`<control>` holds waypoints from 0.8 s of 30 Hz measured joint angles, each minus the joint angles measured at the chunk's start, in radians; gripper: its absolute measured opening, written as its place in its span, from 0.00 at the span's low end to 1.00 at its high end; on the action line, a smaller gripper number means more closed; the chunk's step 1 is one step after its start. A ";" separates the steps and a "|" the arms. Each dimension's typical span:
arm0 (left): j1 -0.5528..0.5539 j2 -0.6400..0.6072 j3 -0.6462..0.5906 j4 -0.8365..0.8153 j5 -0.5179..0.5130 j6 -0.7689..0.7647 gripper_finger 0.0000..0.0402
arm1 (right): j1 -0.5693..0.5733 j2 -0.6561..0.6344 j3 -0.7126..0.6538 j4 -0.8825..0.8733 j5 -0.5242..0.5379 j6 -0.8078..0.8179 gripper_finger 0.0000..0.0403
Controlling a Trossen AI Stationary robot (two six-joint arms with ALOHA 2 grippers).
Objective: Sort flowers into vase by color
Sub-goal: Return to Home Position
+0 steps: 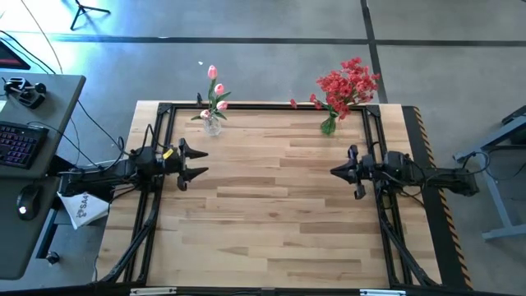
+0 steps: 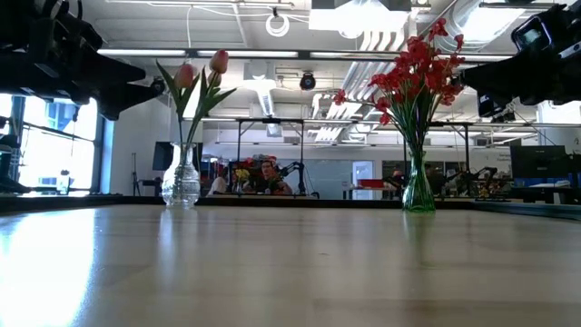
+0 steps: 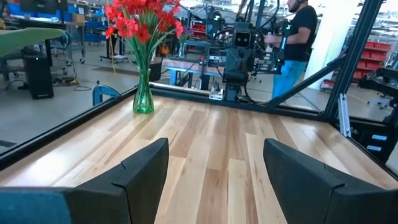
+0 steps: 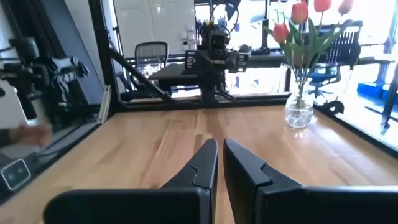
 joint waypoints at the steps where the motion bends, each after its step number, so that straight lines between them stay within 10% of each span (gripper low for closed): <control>1: 0.000 0.000 0.000 0.000 0.000 0.000 0.62 | 0.000 0.000 -0.001 -0.001 0.000 0.011 0.06; 24: 0.000 0.000 0.000 0.000 0.000 0.000 0.62 | 0.000 0.000 -0.002 -0.008 0.060 0.053 0.06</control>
